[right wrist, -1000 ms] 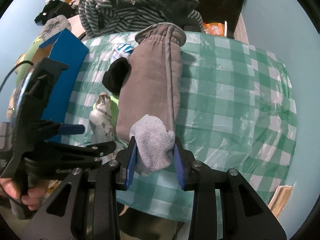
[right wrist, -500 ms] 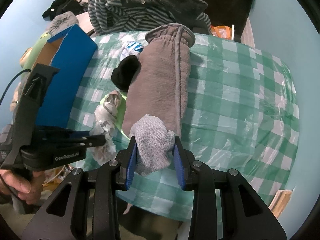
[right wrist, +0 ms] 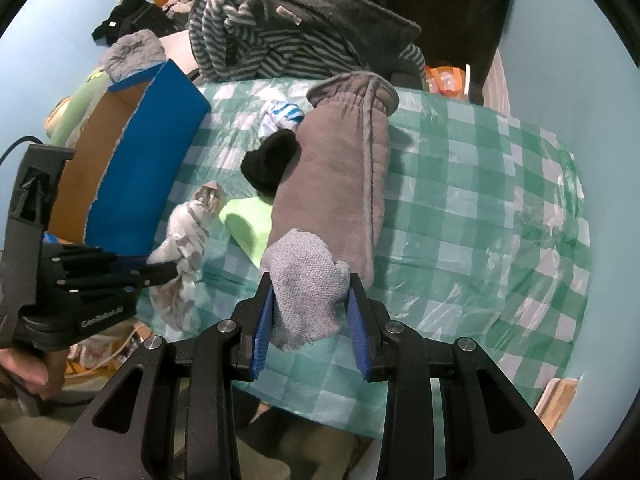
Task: Organize soft objects
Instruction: 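Carry the white socks with the left gripper while the right carries the grey sock to the box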
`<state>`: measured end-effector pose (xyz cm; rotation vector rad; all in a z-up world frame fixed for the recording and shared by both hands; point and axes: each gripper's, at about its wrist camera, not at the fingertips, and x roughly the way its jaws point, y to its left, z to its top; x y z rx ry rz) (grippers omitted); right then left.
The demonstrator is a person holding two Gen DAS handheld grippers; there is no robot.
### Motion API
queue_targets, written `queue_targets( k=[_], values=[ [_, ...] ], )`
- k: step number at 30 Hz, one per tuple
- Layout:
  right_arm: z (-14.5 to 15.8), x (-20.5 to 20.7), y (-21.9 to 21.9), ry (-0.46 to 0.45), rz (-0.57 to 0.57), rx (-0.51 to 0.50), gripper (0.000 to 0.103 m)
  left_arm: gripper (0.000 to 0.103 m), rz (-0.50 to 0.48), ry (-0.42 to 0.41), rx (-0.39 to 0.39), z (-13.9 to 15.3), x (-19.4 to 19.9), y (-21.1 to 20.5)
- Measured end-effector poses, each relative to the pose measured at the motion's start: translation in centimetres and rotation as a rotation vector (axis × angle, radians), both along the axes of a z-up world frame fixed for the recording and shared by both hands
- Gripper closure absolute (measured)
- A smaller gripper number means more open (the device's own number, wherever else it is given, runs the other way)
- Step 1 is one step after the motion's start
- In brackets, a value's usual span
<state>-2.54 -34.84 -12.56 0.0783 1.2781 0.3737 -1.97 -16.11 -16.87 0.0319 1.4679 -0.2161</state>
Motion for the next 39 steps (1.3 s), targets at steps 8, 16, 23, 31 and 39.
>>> queue_targets(
  k=[8, 16, 23, 31, 39],
  values=[
    [2.1, 0.3, 0.8, -0.034, -0.005, 0.008, 0.07, 0.093, -0.049, -0.083, 0.027, 3.4, -0.1, 0.9],
    [4.5, 0.8, 2.0, -0.064, -0.005, 0.013, 0.07, 0.093, -0.056, -0.167, 0.038, 6.8, -0.3, 2.2],
    [6.7, 1.3, 3.8, -0.1, 0.015, 0.031, 0.07, 0.093, -0.028, -0.238, -0.002, 9.4, -0.5, 3.9],
    [8.7, 2.0, 5.9, -0.128, 0.05, 0.04, 0.07, 0.093, 0.047, -0.274, -0.012, 11.1, -0.2, 7.1],
    [10.2, 2.7, 8.5, -0.147, 0.093, 0.052, 0.07, 0.093, 0.121, -0.29, -0.011, 12.0, -0.2, 10.7]
  ],
)
